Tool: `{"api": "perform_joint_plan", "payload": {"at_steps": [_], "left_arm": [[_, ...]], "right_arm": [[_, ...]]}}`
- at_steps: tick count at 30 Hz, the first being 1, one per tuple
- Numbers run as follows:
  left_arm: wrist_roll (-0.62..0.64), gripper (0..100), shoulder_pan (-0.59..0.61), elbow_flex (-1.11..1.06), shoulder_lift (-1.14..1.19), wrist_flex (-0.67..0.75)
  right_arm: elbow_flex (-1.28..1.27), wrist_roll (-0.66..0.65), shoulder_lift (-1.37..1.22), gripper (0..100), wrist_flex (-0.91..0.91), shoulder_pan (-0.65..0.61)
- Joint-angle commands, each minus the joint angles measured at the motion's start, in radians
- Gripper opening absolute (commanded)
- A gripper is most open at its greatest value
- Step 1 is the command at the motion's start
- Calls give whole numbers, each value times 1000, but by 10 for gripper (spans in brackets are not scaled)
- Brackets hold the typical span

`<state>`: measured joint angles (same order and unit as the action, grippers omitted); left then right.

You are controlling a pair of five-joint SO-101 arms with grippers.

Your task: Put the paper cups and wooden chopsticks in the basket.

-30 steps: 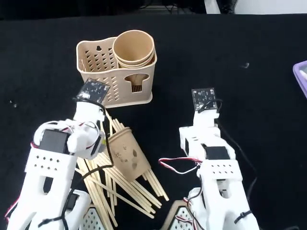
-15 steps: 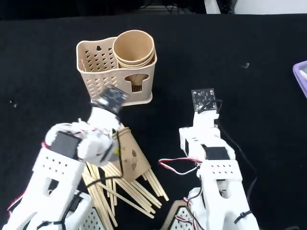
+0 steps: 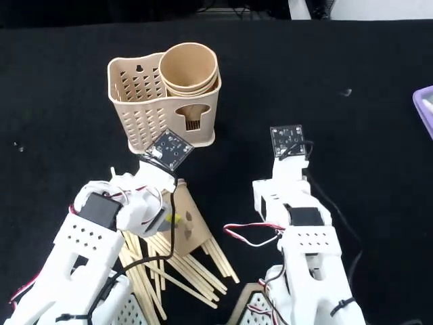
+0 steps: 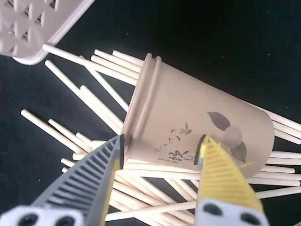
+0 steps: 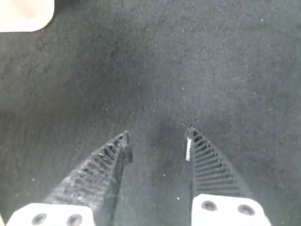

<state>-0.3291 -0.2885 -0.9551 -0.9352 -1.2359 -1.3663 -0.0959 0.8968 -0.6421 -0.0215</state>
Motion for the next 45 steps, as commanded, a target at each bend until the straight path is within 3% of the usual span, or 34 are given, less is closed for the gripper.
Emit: {"api": "perform_joint_plan", "payload": {"at_steps": [1,14,25,30,38,45], "left_arm": [[-17,267,16,-12,0,25],[-147,268,183,33,9,28],[-140,263,219,150,-2,-44],[-37,266,280,268,2,-123],[133,263,417,157,-2,69],[241,263,432,-10,-2,253]], "right_arm": [[2,0,28,184,25,12],[2,0,28,184,25,12],[2,0,28,184,25,12],[2,0,28,184,25,12],[2,0,28,184,21,12],[2,0,28,184,21,12]]}}
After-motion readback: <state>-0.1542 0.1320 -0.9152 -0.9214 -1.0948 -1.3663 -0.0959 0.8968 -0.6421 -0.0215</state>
